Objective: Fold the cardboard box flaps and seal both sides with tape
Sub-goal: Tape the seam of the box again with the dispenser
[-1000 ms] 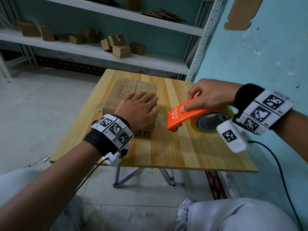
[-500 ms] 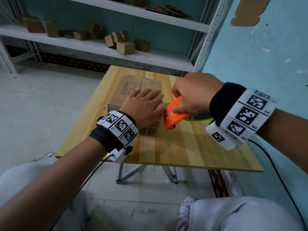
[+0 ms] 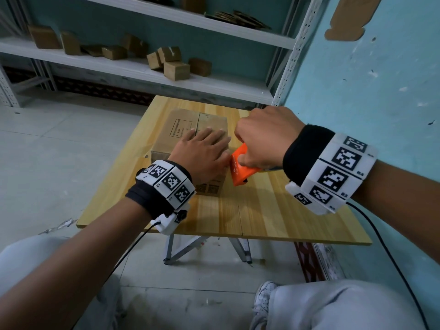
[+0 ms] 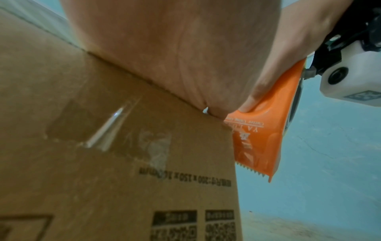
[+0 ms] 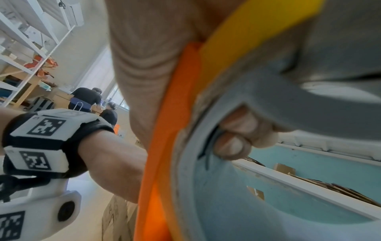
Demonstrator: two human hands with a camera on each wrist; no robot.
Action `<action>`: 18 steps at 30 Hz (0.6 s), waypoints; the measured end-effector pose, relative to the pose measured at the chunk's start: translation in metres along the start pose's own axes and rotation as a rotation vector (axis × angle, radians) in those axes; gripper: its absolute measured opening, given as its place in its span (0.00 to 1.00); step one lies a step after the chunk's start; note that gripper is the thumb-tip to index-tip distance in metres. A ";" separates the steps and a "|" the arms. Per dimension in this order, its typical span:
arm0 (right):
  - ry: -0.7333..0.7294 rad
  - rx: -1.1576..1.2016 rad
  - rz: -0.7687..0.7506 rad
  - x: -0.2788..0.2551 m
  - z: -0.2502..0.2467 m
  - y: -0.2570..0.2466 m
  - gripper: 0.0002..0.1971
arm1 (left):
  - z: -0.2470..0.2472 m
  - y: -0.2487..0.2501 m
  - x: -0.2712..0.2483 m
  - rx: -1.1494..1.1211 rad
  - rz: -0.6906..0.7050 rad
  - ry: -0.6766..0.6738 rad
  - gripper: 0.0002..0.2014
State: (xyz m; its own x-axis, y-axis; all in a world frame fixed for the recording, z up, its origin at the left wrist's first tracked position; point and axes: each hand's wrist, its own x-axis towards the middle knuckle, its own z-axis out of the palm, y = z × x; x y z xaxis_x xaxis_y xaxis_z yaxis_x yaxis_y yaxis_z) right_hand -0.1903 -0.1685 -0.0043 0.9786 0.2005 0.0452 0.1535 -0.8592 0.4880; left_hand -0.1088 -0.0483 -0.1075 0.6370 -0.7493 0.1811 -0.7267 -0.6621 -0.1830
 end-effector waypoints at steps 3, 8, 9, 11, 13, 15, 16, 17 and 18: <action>0.022 -0.010 0.002 -0.003 -0.003 -0.001 0.22 | -0.001 0.001 0.001 -0.007 -0.002 -0.019 0.44; -0.150 -0.137 -0.016 -0.023 0.036 0.000 0.18 | 0.002 0.000 0.001 -0.094 -0.035 0.012 0.42; -0.152 -0.109 0.020 -0.027 0.040 0.008 0.17 | 0.004 -0.002 0.002 -0.099 -0.042 0.026 0.42; -0.066 -0.061 0.102 -0.025 0.035 0.032 0.13 | 0.004 -0.003 0.001 -0.114 -0.053 0.020 0.42; 0.001 -0.014 0.194 -0.022 0.026 0.058 0.13 | 0.002 -0.002 0.000 -0.112 -0.042 0.007 0.42; 0.037 0.121 0.292 -0.017 0.030 0.077 0.16 | 0.002 -0.001 0.002 -0.101 -0.029 0.002 0.40; 0.050 0.228 0.343 -0.015 0.037 0.083 0.18 | 0.003 -0.001 0.002 -0.108 -0.031 -0.007 0.37; 0.055 0.350 0.392 -0.013 0.045 0.087 0.20 | 0.002 0.000 0.002 -0.124 -0.043 -0.017 0.34; 0.051 0.470 0.440 -0.011 0.054 0.090 0.22 | 0.000 0.000 0.000 -0.138 -0.051 -0.024 0.33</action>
State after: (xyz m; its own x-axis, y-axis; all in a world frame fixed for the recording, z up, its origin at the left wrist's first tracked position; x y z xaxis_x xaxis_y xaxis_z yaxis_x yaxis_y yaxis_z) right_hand -0.1802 -0.2736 -0.0077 0.9578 -0.2052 0.2011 -0.2057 -0.9784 -0.0187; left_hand -0.1083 -0.0485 -0.1077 0.6785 -0.7161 0.1637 -0.7208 -0.6920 -0.0397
